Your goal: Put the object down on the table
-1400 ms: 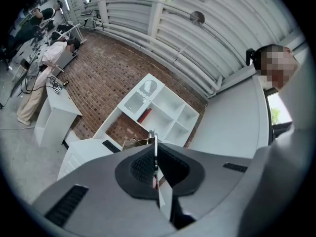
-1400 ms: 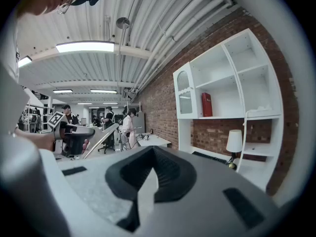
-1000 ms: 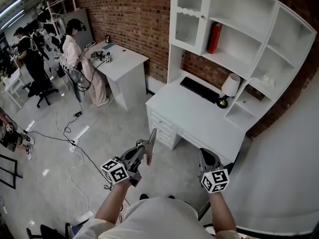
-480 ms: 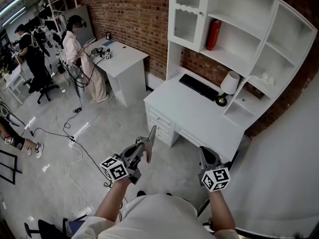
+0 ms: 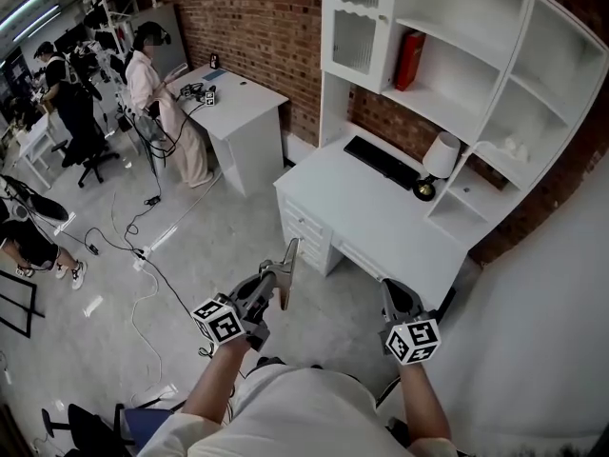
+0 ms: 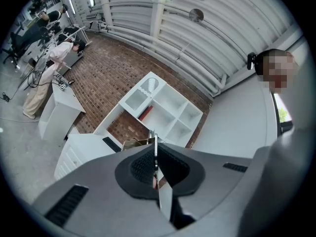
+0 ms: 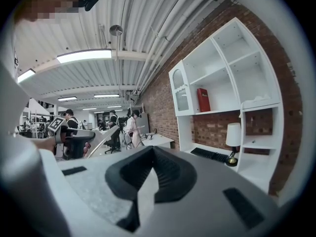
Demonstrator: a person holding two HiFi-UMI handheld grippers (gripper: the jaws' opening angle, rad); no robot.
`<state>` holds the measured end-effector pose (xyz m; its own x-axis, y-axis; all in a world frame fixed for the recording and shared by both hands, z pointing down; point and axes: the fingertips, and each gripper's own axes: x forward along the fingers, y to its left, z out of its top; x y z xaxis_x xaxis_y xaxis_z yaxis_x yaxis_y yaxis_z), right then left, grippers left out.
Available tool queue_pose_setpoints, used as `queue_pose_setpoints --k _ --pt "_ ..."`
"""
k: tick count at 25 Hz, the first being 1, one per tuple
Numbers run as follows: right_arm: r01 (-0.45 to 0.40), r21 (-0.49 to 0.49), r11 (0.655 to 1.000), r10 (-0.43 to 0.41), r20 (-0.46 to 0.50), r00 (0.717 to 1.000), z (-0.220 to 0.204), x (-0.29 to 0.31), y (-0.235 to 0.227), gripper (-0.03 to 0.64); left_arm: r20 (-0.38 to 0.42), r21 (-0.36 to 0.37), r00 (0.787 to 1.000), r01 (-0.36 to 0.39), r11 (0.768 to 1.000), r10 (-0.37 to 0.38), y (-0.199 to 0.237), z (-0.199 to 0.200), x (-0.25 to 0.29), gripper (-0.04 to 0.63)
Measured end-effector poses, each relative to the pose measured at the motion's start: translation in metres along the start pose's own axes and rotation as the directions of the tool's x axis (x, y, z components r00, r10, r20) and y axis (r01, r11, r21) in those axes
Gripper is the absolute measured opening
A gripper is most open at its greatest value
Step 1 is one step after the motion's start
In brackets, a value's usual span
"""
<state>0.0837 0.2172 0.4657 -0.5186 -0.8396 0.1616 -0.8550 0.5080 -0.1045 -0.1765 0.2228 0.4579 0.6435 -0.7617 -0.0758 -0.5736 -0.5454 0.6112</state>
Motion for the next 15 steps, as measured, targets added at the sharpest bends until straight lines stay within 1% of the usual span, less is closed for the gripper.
queue_pose_setpoints --k 7,15 --pt "-0.011 0.019 1.0 0.011 -0.015 1.0 -0.007 -0.001 -0.02 0.002 -0.001 -0.003 1.0 -0.027 1.0 0.027 -0.008 -0.01 0.011 -0.006" --pt "-0.008 0.039 0.999 0.009 -0.021 1.0 -0.014 0.011 -0.035 0.002 -0.004 0.001 0.999 -0.035 0.999 0.035 0.0 -0.011 0.025 -0.006"
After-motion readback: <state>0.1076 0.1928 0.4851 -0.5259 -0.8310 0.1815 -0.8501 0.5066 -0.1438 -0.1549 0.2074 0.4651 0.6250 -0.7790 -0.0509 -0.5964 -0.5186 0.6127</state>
